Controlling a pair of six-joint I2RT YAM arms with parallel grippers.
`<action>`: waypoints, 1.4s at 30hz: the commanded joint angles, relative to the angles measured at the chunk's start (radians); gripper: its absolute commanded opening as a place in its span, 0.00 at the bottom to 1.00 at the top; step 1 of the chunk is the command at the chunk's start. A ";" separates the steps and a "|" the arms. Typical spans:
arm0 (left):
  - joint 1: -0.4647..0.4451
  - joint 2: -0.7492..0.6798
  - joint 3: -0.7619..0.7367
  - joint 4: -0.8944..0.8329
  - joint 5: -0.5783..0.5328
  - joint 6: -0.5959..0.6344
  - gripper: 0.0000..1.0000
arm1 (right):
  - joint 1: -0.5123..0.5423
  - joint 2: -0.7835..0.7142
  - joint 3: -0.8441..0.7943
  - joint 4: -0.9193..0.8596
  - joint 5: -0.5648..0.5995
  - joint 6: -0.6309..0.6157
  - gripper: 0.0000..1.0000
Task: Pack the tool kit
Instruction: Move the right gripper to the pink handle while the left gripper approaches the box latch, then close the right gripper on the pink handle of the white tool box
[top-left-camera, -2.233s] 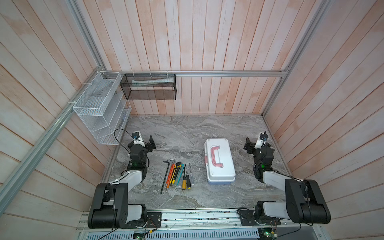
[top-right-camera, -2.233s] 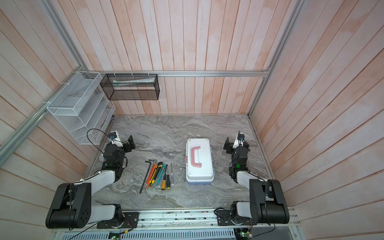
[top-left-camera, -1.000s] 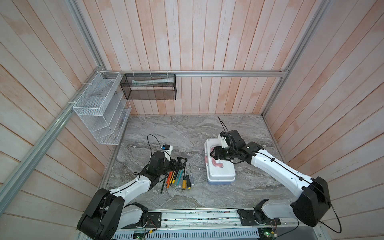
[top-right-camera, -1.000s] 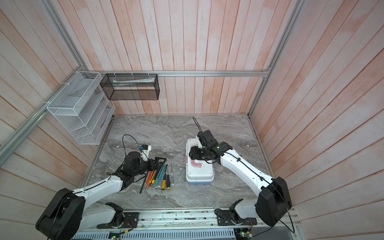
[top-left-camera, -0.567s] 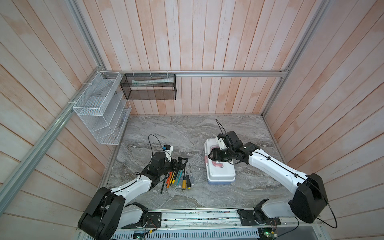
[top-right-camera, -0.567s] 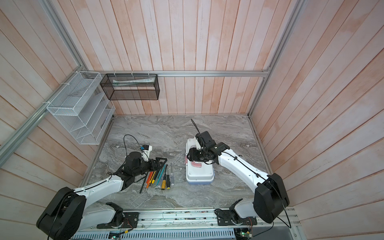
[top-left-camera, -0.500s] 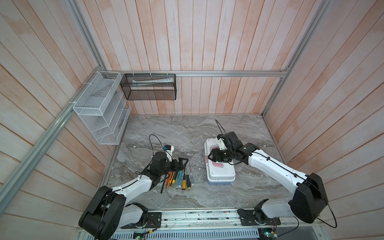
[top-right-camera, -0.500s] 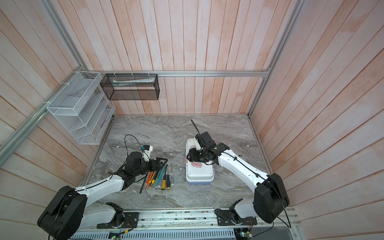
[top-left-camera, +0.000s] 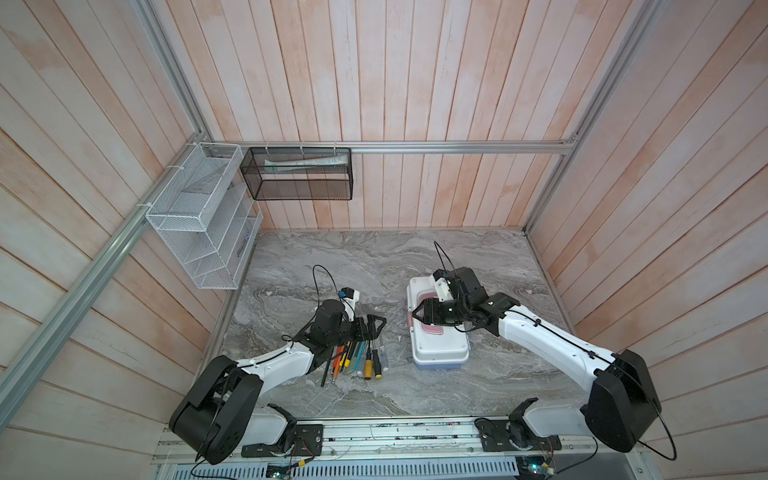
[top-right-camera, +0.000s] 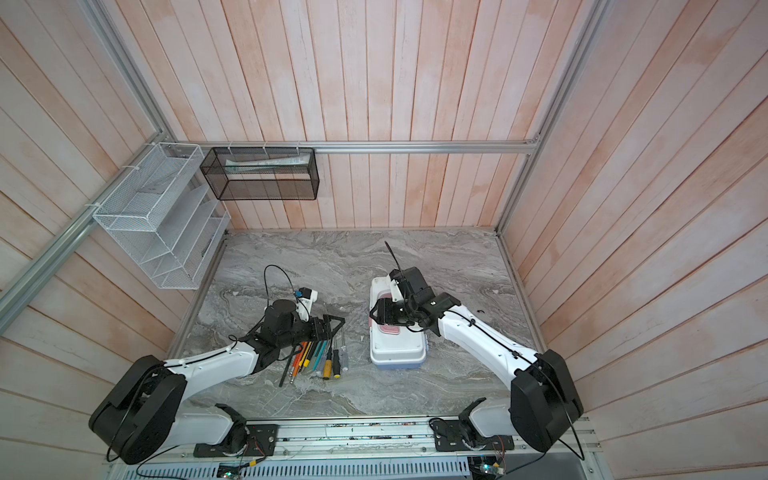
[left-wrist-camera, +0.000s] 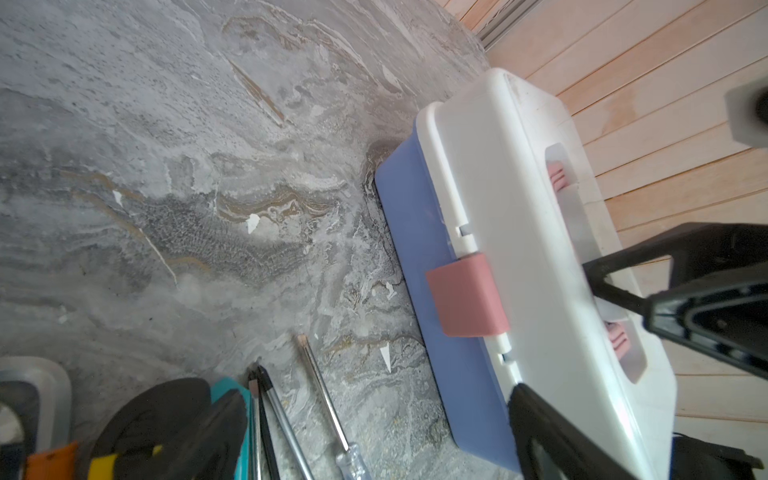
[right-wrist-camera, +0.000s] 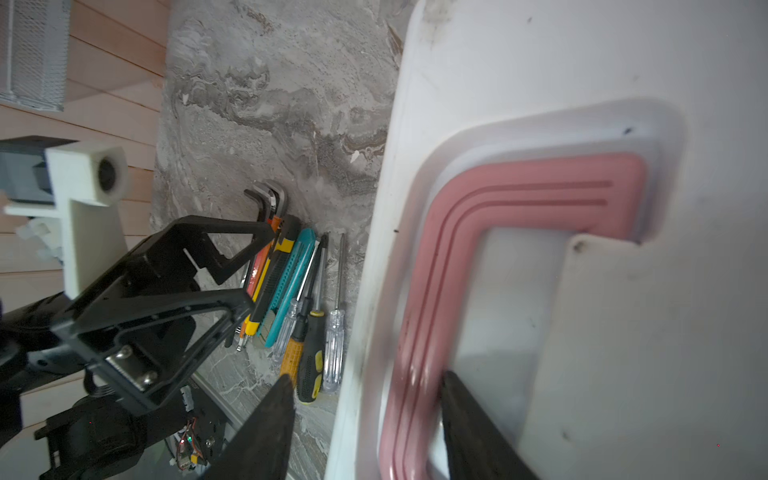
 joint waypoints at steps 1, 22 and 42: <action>-0.010 0.032 0.043 0.034 -0.010 0.014 1.00 | 0.001 -0.002 -0.095 0.082 -0.149 0.028 0.57; -0.062 0.162 0.177 -0.020 -0.041 0.044 1.00 | -0.075 -0.097 -0.293 0.606 -0.538 0.177 0.53; -0.062 0.147 0.191 -0.091 -0.069 0.054 1.00 | -0.115 -0.183 -0.133 0.164 -0.237 0.012 0.59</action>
